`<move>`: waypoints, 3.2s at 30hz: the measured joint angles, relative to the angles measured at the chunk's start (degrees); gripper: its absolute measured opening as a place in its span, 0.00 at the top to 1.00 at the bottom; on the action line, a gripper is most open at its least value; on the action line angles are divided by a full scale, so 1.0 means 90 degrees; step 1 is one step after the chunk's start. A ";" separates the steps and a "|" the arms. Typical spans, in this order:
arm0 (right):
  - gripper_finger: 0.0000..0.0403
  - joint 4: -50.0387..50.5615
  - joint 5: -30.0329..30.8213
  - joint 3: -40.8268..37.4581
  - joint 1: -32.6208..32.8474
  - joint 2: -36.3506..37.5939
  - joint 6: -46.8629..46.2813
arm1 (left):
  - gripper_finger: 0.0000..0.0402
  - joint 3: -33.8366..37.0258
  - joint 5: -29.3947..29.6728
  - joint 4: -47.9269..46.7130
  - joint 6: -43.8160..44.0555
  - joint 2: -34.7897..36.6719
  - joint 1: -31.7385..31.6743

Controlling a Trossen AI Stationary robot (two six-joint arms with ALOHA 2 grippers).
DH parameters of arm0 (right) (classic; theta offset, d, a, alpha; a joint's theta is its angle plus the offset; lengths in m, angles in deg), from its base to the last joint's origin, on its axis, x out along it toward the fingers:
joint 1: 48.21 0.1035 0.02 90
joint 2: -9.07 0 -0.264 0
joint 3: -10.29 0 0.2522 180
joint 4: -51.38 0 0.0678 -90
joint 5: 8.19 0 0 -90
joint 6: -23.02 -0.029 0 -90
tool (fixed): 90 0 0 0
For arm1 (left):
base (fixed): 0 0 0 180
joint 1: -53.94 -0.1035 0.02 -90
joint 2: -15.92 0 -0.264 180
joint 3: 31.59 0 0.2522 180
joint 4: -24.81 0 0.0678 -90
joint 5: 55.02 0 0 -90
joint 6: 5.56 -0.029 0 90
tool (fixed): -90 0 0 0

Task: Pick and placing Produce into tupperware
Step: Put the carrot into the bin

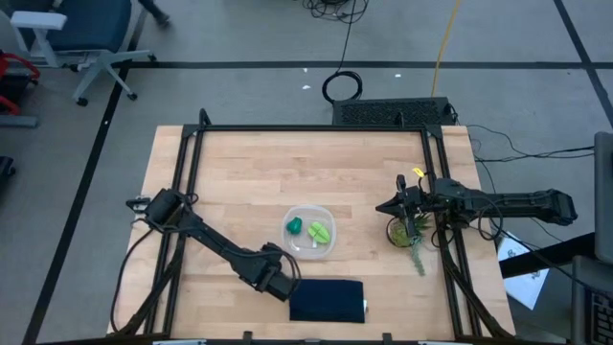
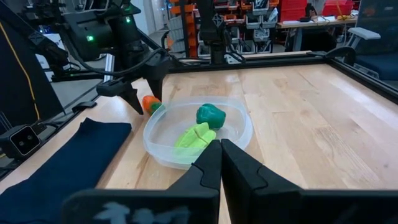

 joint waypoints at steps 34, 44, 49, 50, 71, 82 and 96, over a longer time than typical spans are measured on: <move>1.00 0.0000 0.0000 0.0000 -0.0001 0.0000 -0.0046 | 0.61 -0.0007 0.0293 0.0150 -0.2435 0.0190 -0.0134; 1.00 -0.0004 0.0002 0.0000 -0.0001 0.0000 -0.0092 | 0.63 -0.0007 0.0987 -0.0159 -0.2449 0.1198 -0.0059; 1.00 -0.0004 0.0002 0.0000 0.0001 0.0000 -0.0092 | 0.61 -0.0014 0.1431 -0.0245 -0.2743 0.1689 0.0051; 1.00 -0.0004 0.0002 0.0000 0.0000 0.0000 -0.0092 | 0.61 -0.0012 0.1512 -0.0267 -0.2831 0.1778 0.0067; 1.00 -0.0328 0.0002 0.0000 0.0001 0.0001 -0.0383 | 0.60 -0.0012 0.2867 -0.0531 -0.4685 0.2941 -0.0088; 1.00 -0.0538 0.0004 0.0000 -0.0002 0.0000 -0.0277 | 0.59 -0.0006 0.3504 0.0751 -0.6096 0.2891 -0.0381; 1.00 -0.0626 0.0004 0.0000 -0.0002 0.0000 -0.0046 | 0.59 0.0847 0.2700 0.3086 -0.7816 0.2889 -0.1366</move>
